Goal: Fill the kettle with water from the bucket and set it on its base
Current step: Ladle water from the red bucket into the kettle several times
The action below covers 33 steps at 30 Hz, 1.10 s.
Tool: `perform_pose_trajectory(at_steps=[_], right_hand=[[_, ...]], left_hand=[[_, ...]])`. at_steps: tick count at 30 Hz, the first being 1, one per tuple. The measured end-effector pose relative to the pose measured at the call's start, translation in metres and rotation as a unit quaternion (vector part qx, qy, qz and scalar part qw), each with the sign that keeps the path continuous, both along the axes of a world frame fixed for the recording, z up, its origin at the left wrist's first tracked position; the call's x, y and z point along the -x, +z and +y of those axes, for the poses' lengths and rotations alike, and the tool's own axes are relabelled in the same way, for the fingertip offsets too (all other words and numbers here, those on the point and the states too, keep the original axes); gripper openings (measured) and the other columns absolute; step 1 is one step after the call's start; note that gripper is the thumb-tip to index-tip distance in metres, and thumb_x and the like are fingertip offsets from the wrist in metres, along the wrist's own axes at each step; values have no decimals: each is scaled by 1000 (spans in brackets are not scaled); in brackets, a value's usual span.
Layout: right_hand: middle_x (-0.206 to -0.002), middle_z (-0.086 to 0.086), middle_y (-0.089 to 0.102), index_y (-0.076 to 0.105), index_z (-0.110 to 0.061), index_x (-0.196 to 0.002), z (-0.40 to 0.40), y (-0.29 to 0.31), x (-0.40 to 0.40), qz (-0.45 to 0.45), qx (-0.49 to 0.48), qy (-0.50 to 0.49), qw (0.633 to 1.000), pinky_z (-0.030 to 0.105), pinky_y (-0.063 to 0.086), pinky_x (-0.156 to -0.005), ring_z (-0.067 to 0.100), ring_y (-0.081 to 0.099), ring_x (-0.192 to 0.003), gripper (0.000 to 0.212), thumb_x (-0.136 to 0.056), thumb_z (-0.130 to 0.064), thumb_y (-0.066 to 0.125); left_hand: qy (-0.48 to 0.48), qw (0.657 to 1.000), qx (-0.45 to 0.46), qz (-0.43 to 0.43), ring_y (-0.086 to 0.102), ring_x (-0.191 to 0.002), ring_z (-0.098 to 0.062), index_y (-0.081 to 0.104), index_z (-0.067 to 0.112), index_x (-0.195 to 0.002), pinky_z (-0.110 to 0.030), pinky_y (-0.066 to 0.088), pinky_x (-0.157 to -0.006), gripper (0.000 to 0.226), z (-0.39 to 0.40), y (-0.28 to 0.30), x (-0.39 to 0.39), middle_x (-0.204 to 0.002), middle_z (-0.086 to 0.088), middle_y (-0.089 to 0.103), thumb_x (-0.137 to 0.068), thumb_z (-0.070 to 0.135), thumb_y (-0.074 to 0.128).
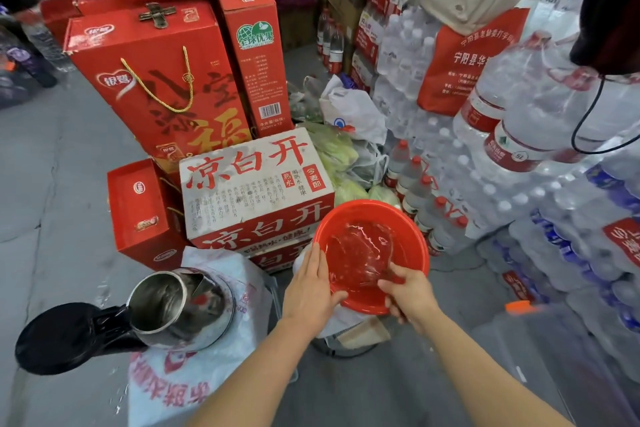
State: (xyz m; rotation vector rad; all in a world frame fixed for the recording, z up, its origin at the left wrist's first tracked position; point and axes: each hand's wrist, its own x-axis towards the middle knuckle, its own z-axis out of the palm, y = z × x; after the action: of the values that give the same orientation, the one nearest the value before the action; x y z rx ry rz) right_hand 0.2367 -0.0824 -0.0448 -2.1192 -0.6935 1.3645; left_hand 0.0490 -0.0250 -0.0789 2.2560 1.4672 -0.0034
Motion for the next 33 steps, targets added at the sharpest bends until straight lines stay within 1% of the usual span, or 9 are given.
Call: perform_pose_trajectory(at_steps=[3, 6, 8, 19, 25, 27, 29, 31, 33], right_hand=[[-51, 7, 54, 35, -18, -153, -20, 3, -6, 92, -28, -91, 991, 23, 33, -32, 13, 40, -35, 69, -92, -6, 66], [-54, 10, 55, 37, -19, -152, -40, 9, -3, 121, -62, -121, 983, 24, 34, -33, 15, 39, -36, 71, -90, -10, 71], [-55, 11, 56, 38, -19, -151, -51, 12, -1, 133, -79, -134, 979, 24, 34, -33, 16, 38, -37, 72, -89, -10, 72], [-57, 15, 53, 45, -28, -148, -83, 36, 5, 167, -142, -168, 961, 26, 34, -38, 17, 35, -36, 65, -90, -12, 70], [-57, 13, 53, 48, -26, -146, -85, 60, 10, 169, -166, -193, 952, 23, 33, -34, 15, 34, -33, 62, -89, -11, 69], [-57, 13, 53, 48, -25, -146, -86, 72, 15, 161, -176, -192, 952, 21, 32, -32, 14, 35, -32, 63, -89, -10, 69], [-55, 13, 53, 47, -24, -146, -87, 84, 23, 157, -188, -192, 950, 19, 31, -31, 14, 34, -31, 63, -89, -8, 68], [-54, 13, 51, 47, -22, -147, -87, 96, 32, 161, -199, -189, 948, 19, 30, -31, 14, 33, -31, 63, -89, -6, 68], [-53, 13, 50, 47, -20, -147, -87, 107, 44, 165, -206, -181, 947, 19, 29, -31, 15, 32, -30, 63, -89, -4, 67]], left_hand=[[-6, 1000, -2, -5, -7, -150, -16, -9, 9, -153, -36, 27, -118, 103, -1, 0, 2, -163, -1, -15, -87, 62, 50], [0, 1000, -3, -4, -3, -150, -16, -10, 10, -153, -36, 30, -116, 103, 0, 1, 5, -163, 0, -15, -87, 63, 49], [-6, 1000, -7, 2, -5, -150, -16, -9, 9, -153, -36, 28, -117, 102, -1, 1, 5, -163, -1, -15, -87, 62, 48], [-24, 999, -22, 6, 0, -150, -19, -3, 7, -153, -35, 22, -120, 97, -5, 8, 5, -163, -6, -9, -90, 58, 49], [-67, 994, -83, -37, -5, -149, -15, -10, 13, -153, -33, 16, -121, 92, -9, 43, 18, -161, -1, -20, -93, 60, 41], [-87, 990, -107, -34, -7, -149, -16, -8, 12, -153, -32, 10, -122, 90, -10, 56, 27, -162, -2, -17, -93, 61, 36], [-95, 985, -144, -31, -1, -149, -17, -2, 10, -153, -32, 6, -120, 87, -13, 69, 41, -162, -5, -9, -92, 63, 30], [-88, 984, -150, -33, 0, -148, -17, -1, 11, -152, -31, 2, -117, 84, -15, 83, 58, -160, -4, -7, -92, 62, 27], [-82, 986, -145, -17, 2, -148, -18, 1, 11, -153, -32, 5, -119, 82, -17, 93, 79, -160, -6, -6, -93, 60, 28]])
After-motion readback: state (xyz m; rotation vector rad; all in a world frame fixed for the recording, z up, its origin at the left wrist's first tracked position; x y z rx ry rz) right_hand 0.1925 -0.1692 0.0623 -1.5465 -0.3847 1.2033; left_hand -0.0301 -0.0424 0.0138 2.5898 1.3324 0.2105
